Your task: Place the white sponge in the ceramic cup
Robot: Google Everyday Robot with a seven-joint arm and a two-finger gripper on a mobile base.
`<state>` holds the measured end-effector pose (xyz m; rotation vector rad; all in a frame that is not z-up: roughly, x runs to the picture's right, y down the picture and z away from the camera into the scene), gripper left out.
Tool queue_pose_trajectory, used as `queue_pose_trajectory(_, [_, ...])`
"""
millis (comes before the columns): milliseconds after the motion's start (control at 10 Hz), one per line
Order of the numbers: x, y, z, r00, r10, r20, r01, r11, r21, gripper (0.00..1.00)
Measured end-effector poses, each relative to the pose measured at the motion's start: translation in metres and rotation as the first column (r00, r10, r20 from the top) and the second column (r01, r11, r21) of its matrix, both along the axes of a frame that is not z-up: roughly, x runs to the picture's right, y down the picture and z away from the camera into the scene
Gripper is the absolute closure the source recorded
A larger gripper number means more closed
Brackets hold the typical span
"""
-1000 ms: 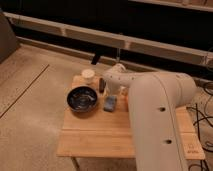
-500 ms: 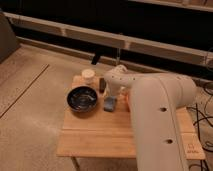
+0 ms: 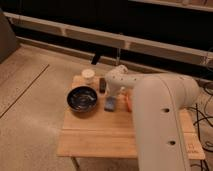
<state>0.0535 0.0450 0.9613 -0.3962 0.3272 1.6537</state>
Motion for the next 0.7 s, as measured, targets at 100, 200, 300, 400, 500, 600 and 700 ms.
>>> queue_pose_trajectory(100, [0.004, -0.007, -0.004, 1.000, 0.009, -0.007, -0.009, 0.9998, 0.019, 1.00])
queue_pose_trajectory(200, [0.010, -0.021, -0.013, 1.000, 0.025, -0.017, -0.024, 0.9981, 0.056, 1.00])
queue_pose_trajectory(300, [0.016, -0.042, -0.026, 0.999, 0.046, -0.025, -0.043, 0.9929, 0.110, 1.00])
queue_pose_trajectory(400, [0.022, -0.064, -0.042, 0.998, 0.063, -0.030, -0.057, 0.9843, 0.167, 1.00])
queue_pose_trajectory(500, [0.026, -0.081, -0.056, 0.997, 0.069, -0.033, -0.060, 0.9751, 0.213, 1.00])
queue_pose_trajectory(600, [0.030, -0.104, -0.076, 0.997, 0.066, -0.036, -0.054, 0.9598, 0.276, 1.00])
queue_pose_trajectory(700, [0.034, -0.136, -0.104, 0.998, 0.042, -0.041, -0.025, 0.9315, 0.363, 1.00])
